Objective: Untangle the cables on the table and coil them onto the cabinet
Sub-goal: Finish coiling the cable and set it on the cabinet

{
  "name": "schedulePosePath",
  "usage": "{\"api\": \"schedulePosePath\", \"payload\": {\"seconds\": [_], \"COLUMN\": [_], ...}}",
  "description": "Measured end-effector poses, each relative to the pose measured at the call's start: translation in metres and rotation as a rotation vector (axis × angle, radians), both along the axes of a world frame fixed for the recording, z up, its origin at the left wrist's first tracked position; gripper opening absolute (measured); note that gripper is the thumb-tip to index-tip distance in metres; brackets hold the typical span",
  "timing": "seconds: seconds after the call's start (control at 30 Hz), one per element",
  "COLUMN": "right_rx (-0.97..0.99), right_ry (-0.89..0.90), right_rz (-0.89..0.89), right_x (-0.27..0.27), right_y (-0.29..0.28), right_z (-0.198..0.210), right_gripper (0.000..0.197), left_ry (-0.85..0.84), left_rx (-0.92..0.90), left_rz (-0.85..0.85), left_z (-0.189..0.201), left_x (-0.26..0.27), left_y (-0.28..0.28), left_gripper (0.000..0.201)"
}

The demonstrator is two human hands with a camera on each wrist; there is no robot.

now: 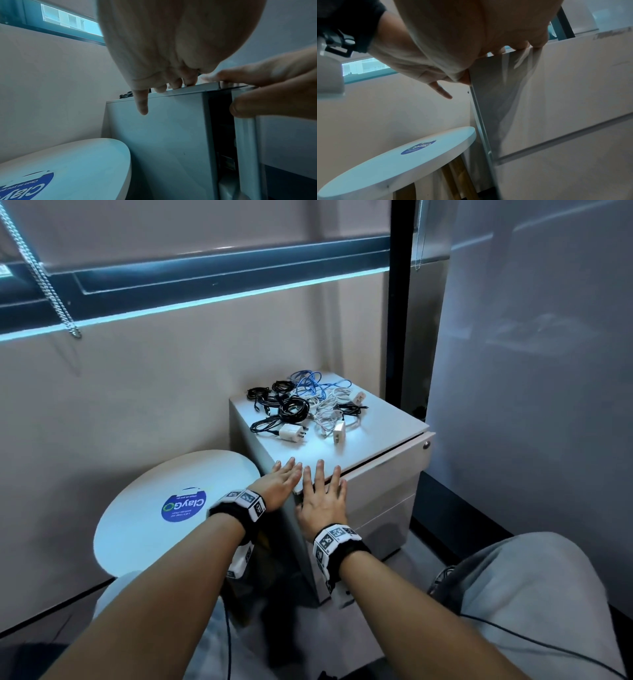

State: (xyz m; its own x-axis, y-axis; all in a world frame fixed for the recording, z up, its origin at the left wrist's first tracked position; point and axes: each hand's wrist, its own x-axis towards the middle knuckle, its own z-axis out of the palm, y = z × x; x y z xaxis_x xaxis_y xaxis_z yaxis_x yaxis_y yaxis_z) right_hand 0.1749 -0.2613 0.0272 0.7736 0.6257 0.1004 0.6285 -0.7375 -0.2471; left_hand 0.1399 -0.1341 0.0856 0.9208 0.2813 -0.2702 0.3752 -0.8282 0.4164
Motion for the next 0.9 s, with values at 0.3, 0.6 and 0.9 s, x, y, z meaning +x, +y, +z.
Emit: {"api": "schedulePosePath", "payload": {"seconds": [0.3,0.6,0.9], "right_rx": [-0.059,-0.404,-0.538], "right_ry": [-0.062,0.017,0.047], "right_rz": [-0.041,0.171,0.250], "right_x": [-0.035,-0.045,0.055], "right_y": [-0.043,-0.122,-0.047], "right_z": [-0.009,0.089,0.087], "right_gripper": [0.079,0.058,0.024], "left_ry": [0.055,0.132,0.032], "left_rx": [0.041,0.143,0.013], "left_rz": [-0.055,-0.094,-0.060], "left_z": [0.007,0.007,-0.001], "left_x": [0.001,0.006,0.006], "left_y": [0.000,0.001,0.009], "left_gripper": [0.052,0.051,0.054]}}
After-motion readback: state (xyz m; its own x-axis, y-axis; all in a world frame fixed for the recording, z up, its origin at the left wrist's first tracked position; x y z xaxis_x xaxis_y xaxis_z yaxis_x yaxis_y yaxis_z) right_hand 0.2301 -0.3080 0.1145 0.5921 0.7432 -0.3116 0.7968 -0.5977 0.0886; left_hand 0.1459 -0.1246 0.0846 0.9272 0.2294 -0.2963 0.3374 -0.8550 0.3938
